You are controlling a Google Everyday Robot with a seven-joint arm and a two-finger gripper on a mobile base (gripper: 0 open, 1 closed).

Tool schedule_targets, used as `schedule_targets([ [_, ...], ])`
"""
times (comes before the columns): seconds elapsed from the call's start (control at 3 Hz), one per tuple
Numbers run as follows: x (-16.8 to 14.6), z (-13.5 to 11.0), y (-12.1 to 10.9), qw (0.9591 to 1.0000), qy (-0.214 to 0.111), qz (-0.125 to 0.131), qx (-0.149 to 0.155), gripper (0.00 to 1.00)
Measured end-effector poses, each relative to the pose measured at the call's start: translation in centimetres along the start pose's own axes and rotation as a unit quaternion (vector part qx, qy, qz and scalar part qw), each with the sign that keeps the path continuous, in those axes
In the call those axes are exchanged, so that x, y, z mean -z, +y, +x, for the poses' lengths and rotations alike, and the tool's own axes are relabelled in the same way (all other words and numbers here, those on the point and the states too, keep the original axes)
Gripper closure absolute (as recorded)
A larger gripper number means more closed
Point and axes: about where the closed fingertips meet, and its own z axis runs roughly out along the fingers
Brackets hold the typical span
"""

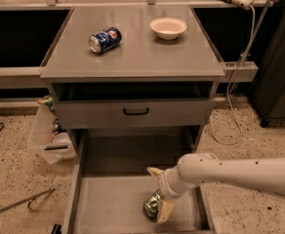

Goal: Pick green can from middle drawer and place on counter

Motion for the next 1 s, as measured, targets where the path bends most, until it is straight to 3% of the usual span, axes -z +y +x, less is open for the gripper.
schedule_targets([
  [0.67, -4.2, 1.8, 0.4, 0.9983, -0.011, -0.028, 0.049, 0.00],
  [1.0, -5.7, 2.8, 1.1, 0.9973, -0.021, -0.039, 0.058, 0.00],
])
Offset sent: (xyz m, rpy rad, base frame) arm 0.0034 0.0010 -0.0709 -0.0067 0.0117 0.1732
